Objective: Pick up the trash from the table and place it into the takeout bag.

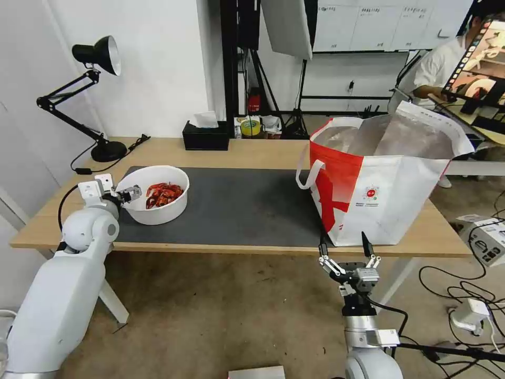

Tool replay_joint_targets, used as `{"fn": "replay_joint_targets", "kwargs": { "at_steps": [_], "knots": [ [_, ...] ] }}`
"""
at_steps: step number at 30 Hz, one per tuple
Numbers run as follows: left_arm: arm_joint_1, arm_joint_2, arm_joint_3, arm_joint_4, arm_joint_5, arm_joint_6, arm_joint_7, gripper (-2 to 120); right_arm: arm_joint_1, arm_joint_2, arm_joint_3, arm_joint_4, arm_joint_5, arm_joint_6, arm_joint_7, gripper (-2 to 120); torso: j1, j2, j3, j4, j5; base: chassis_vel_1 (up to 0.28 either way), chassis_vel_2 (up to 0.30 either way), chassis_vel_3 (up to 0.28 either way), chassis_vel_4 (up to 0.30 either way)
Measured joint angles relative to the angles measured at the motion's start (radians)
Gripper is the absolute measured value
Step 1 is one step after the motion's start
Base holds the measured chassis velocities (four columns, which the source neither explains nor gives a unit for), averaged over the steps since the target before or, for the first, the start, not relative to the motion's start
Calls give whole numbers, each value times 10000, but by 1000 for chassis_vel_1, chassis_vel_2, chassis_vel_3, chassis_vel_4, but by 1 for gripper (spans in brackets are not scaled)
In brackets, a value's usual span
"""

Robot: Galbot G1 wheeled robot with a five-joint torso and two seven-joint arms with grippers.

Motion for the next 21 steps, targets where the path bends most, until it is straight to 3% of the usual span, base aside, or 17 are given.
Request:
{"fn": "replay_joint_targets", "kwargs": {
  "at_steps": [8,21],
  "knots": [
    [-71,0,34,154,-35,77,-17,93,-29,-13,29,5,11,10,8,100,0,0,0,0,0,0,0,0,0],
    [-140,-11,11,266,-191,203,7,46,8,-16,32,-12,45,20,19,100,0,0,0,0,0,0,0,0,0]
  ]
}}
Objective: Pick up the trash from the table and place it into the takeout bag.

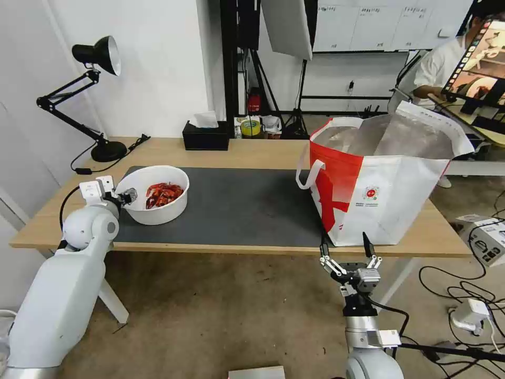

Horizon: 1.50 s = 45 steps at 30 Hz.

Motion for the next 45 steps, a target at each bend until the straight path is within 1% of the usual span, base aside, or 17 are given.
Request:
{"fn": "replay_joint_targets", "kwargs": {
  "at_steps": [1,2,3,4,5,6,9,10,11,12,23,25,31,39,41,43,45],
  "knots": [
    [-6,-1,0,1,0,0,1,41,11,-2,1,-4,4,0,1,100,0,0,0,0,0,0,0,0,0],
    [-6,-1,0,1,0,0,1,41,11,-2,1,-4,4,0,1,100,0,0,0,0,0,0,0,0,0],
    [-13,-4,0,5,0,0,2,34,25,-5,3,-11,9,0,2,100,0,0,0,0,0,0,0,0,0],
    [-16,-7,0,9,0,0,2,30,34,-7,6,-18,11,0,3,100,0,0,0,0,0,0,0,0,0],
    [-21,-21,0,24,4,0,3,25,58,-8,9,-35,17,0,6,100,0,0,0,0,0,0,0,0,0],
    [-21,-21,0,24,4,0,3,25,58,-8,9,-35,17,0,6,100,0,0,0,0,0,0,0,0,0],
    [-21,-51,4,38,14,-2,7,9,74,-9,17,-47,29,0,10,100,0,0,0,0,1,0,0,0,0],
    [-21,-51,4,38,14,-2,7,9,74,-9,17,-47,29,0,10,100,0,0,0,0,1,0,0,0,0],
    [-23,-58,6,46,16,-4,19,7,75,-9,22,-50,32,0,10,100,0,0,0,0,2,0,0,0,0],
    [-30,-69,11,56,17,-7,36,1,77,-10,26,-52,35,0,11,100,0,0,0,-1,2,0,0,0,0],
    [-141,-100,5,25,21,-134,20,0,86,-14,33,-54,41,0,16,100,0,-1,0,0,0,0,0,0,0],
    [-206,-72,-8,-180,9,-344,-14,0,87,-5,32,-54,42,-2,16,100,0,0,0,0,-1,0,0,0,0],
    [-344,-91,11,-459,-203,-384,-184,0,95,1,32,-53,44,-4,16,100,0,0,0,0,0,0,0,0,0],
    [-415,-152,19,-1071,-809,-380,-536,0,89,14,41,-36,40,-7,16,100,0,-1,0,0,0,0,0,0,0],
    [-480,-164,30,-1269,-1198,-429,-756,0,88,25,41,-33,35,-8,15,100,0,0,0,0,0,0,0,0,0],
    [-502,-165,34,-1321,-1315,-446,-824,0,87,28,40,-29,33,-9,15,100,1,0,0,0,0,0,0,0,0],
    [-615,-165,63,-1539,-1796,-527,-1146,0,79,45,37,-7,27,-9,14,100,1,0,0,0,0,0,0,0,0]
  ]
}}
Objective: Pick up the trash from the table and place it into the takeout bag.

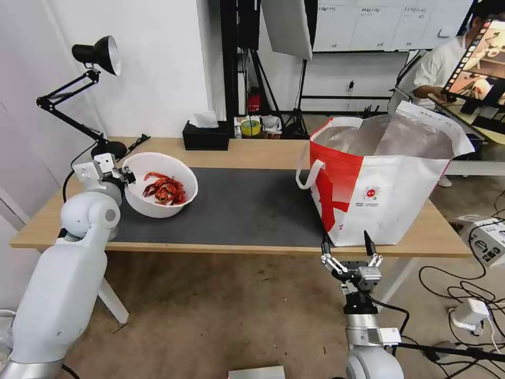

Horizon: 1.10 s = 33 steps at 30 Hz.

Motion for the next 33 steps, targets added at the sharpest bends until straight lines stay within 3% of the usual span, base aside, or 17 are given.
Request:
{"fn": "replay_joint_targets", "kwargs": {
  "at_steps": [14,17,31,33],
  "knots": [
    [-447,34,200,-647,-1213,-224,-824,0,-68,4,10,50,-13,-2,-3,100,-1,0,0,-1,0,0,0,0,0],
    [-793,83,364,-864,-1968,-265,-1189,0,-87,15,-2,76,-33,-2,-6,100,-1,0,-1,1,0,0,0,0,0],
    [-2016,-155,1137,-882,-2713,-312,-1457,0,-247,33,4,196,-70,-2,-13,100,0,0,0,0,1,0,0,0,0],
    [-2650,-372,1482,-744,-2892,-321,-1534,0,-312,113,2,231,-147,-3,-15,100,0,-1,0,-1,2,0,0,0,0]
  ]
}}
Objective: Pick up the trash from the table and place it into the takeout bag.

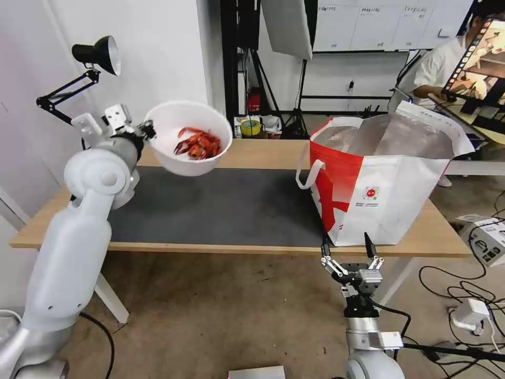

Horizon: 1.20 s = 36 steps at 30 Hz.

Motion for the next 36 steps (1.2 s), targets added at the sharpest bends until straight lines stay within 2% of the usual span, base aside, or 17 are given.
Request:
{"fn": "replay_joint_targets", "kwargs": {
  "at_steps": [10,20,36],
  "knots": [
    [-753,-399,511,268,-183,-19,-1,0,-87,159,8,114,-137,0,0,100,0,0,0,0,-2,0,0,0,0],
    [-1791,-1217,1261,622,-346,-27,-188,0,-348,334,164,349,-225,5,3,100,0,0,0,1,0,0,0,0,0],
    [-2643,-2325,2119,1436,-337,-54,-230,0,-550,467,255,587,-321,34,8,100,0,0,0,0,0,0,0,0,0]
  ]
}}
